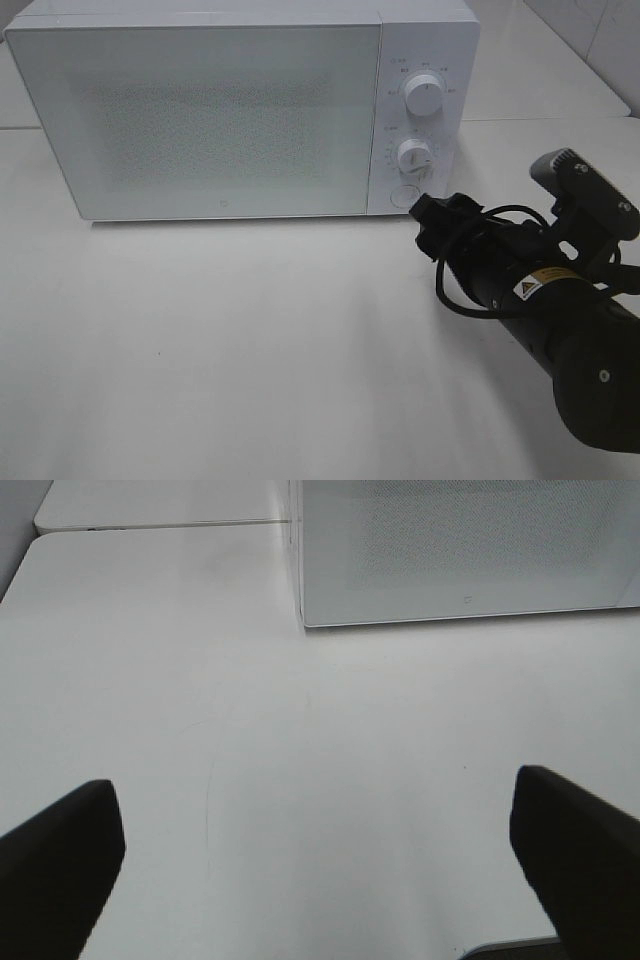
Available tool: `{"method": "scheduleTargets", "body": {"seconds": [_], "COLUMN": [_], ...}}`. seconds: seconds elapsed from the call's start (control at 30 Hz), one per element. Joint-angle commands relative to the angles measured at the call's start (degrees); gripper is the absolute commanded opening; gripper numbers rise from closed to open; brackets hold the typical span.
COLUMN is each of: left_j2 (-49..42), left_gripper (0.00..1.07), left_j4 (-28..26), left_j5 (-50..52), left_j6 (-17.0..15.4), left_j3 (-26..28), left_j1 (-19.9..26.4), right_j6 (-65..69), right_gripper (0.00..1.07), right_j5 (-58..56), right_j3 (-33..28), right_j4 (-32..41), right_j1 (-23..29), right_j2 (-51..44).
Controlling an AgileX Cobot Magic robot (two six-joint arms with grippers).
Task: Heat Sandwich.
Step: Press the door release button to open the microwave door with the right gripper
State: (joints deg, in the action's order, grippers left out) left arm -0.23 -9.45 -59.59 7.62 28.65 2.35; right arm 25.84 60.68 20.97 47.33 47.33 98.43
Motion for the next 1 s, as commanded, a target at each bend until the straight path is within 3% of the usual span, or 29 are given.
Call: {"method": "scheduleTargets", "body": {"seconds": [0.03, 0.13, 0.23, 0.33, 0.4, 0.43, 0.47, 0.6, 1.0], "left_j2": [-1.26, -1.26, -1.26, -1.26, -1.26, -1.26, -1.26, -1.26, -1.26], "left_gripper": [1.01, 1.01, 1.01, 1.01, 1.01, 1.01, 1.01, 1.01, 1.01], "left_j4": [-0.63, -0.63, -0.63, -0.63, -0.63, -0.63, -0.63, -0.63, -0.63], "left_j5": [0.17, 0.17, 0.17, 0.17, 0.17, 0.17, 0.17, 0.17, 0.17], "left_j6": [-0.17, -0.17, -0.17, -0.17, -0.17, -0.17, -0.17, -0.17, -0.17], "left_j3": [-0.23, -0.23, -0.23, -0.23, -0.23, -0.23, -0.23, -0.23, -0.23], "left_j1": [-0.23, -0.23, -0.23, -0.23, -0.23, -0.23, -0.23, -0.23, -0.23], "right_j6": [11.12, 25.32, 30.60, 38.27, 39.76, 41.77, 42.46, 45.61, 49.16], "right_gripper": [0.69, 0.61, 0.56, 0.38, 0.33, 0.21, 0.16, 0.01, 0.00], "right_j5": [0.06, 0.06, 0.06, -0.06, -0.06, -0.06, -0.06, -0.06, -1.38], "right_j3": [0.40, 0.40, 0.40, 0.40, 0.40, 0.40, 0.40, 0.40, 0.46], "right_j4": [-0.52, -0.52, -0.52, -0.46, -0.46, -0.46, -0.46, -0.46, -0.69], "right_j1": [0.06, 0.06, 0.06, 0.06, 0.06, 0.06, 0.06, 0.06, -0.40], "right_j2": [-0.06, -0.06, -0.06, -0.06, -0.06, -0.06, -0.06, -0.06, -0.06]}}
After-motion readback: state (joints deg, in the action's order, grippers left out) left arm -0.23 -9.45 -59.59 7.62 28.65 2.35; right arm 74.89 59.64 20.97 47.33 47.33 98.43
